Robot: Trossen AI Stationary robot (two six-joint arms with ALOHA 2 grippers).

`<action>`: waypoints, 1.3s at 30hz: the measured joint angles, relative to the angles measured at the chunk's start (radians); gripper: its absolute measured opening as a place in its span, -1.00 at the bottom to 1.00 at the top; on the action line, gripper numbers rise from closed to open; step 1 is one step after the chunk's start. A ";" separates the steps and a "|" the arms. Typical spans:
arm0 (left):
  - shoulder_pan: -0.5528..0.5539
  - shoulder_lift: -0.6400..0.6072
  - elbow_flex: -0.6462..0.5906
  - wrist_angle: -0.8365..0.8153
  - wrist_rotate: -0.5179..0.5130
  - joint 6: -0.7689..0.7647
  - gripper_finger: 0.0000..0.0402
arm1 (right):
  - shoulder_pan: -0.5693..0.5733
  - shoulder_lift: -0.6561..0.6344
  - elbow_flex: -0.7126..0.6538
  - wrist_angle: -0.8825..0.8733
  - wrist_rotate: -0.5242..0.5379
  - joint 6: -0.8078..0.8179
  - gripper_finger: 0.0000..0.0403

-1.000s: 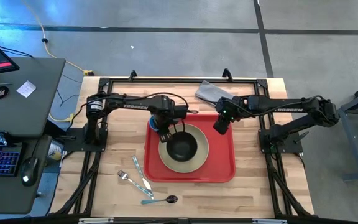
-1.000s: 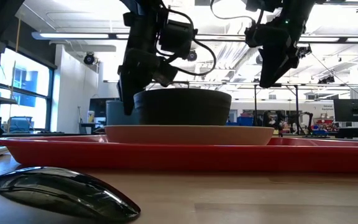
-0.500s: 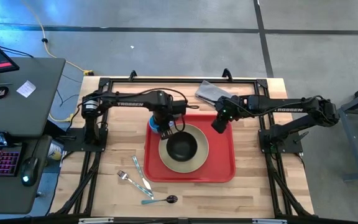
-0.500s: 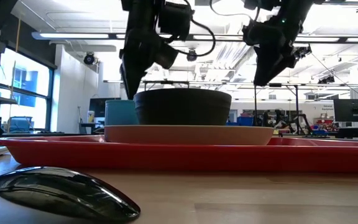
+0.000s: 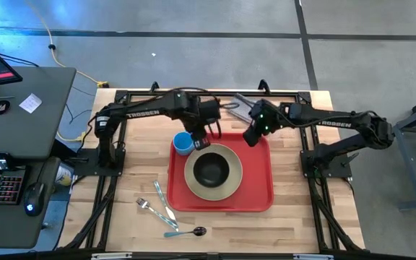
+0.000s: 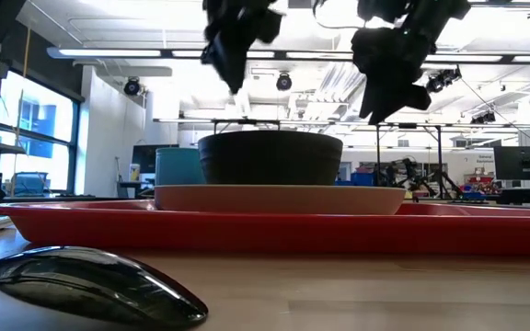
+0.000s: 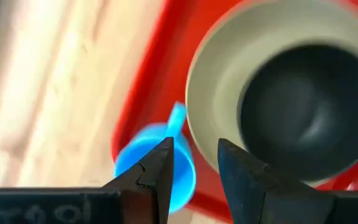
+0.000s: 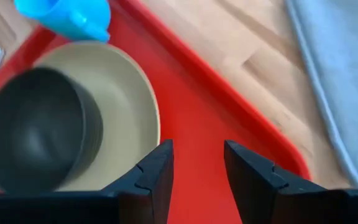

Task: Set up tray
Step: Put the gray napkin on the red tray to the right of the brown plate

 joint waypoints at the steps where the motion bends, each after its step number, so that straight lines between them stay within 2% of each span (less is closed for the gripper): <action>1: 0.000 0.000 0.026 0.006 -0.010 0.004 -0.22 | -0.020 0.000 0.000 0.004 -0.012 -0.003 -0.34; 8: 0.000 -0.001 0.147 0.042 -0.068 0.051 -0.22 | -0.141 0.000 0.000 -0.003 -0.076 -0.032 -0.34; 14: 0.009 -0.076 0.158 0.148 -0.116 0.101 -0.22 | -0.213 0.000 0.000 -0.015 -0.112 -0.029 -0.34; 21: 0.097 -0.136 0.158 0.173 -0.092 0.152 -0.22 | -0.306 0.000 0.000 -0.028 -0.166 -0.036 -0.30; 27: 0.157 -0.170 0.157 0.174 -0.069 0.183 -0.22 | -0.378 0.003 0.000 -0.031 -0.133 -0.090 -0.05; 31: 0.172 -0.191 0.157 0.180 -0.067 0.216 -0.22 | -0.406 0.023 0.000 -0.037 -0.049 -0.167 0.09; 35: 0.172 -0.202 0.157 0.209 -0.055 0.263 -0.22 | -0.411 0.084 0.000 -0.047 -0.032 -0.257 0.11; 39: 0.170 -0.211 0.157 0.232 -0.035 0.230 -0.22 | -0.401 0.174 0.000 -0.065 -0.033 -0.342 0.07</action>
